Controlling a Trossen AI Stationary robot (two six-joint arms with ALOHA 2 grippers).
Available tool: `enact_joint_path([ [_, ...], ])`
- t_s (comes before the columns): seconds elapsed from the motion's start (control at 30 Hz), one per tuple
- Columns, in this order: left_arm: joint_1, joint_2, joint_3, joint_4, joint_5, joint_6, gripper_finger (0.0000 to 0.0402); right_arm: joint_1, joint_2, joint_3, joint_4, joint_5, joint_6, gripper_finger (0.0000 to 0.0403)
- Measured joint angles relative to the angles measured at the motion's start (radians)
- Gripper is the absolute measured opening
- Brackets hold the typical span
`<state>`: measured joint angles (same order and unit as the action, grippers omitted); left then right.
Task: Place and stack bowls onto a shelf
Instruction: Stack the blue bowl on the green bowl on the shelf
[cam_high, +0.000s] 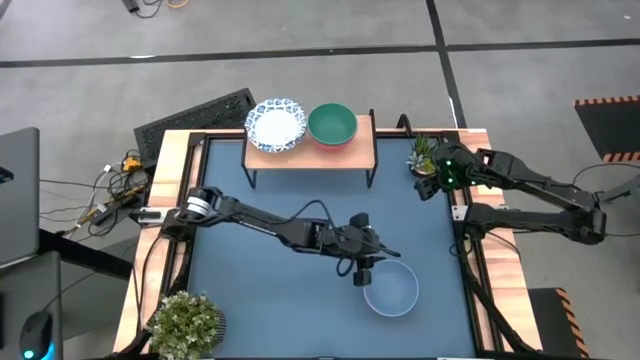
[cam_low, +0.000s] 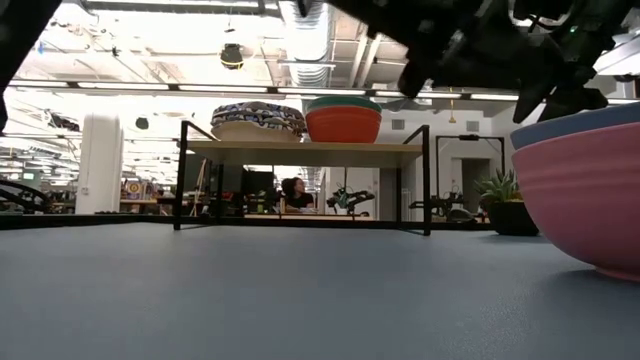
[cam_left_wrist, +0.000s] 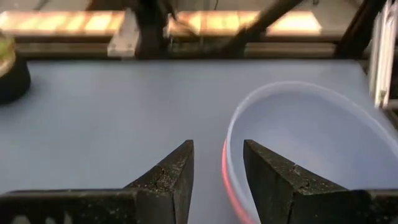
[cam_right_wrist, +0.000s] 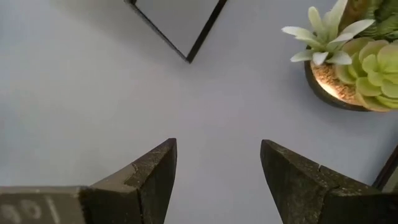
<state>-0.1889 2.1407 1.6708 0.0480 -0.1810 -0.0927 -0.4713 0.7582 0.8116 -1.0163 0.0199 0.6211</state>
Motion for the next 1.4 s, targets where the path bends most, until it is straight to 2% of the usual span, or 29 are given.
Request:
enact_joint_path([
  [0.33,0.004,0.087,0.006,0.054,0.095,-0.053,0.0124,0.022,0.001,0.0,0.0,0.001,0.007,0.026],
  [0.77,0.0,0.087,0.008,-0.061,0.113,-0.047,0.0113,0.028,0.001,0.0,0.0,0.001,0.033,0.026],
  [0.93,0.003,0.087,0.007,-0.068,0.135,-0.041,0.0083,0.028,0.001,0.0,0.0,0.001,0.042,0.026],
  [1.17,0.006,0.087,0.007,-0.119,0.121,-0.048,0.0009,0.028,0.001,0.0,0.0,0.002,0.06,0.026],
  [1.4,0.006,0.083,0.007,-0.138,0.1,-0.049,0.0001,0.028,0.001,0.0,0.0,0.002,0.063,0.026],
])
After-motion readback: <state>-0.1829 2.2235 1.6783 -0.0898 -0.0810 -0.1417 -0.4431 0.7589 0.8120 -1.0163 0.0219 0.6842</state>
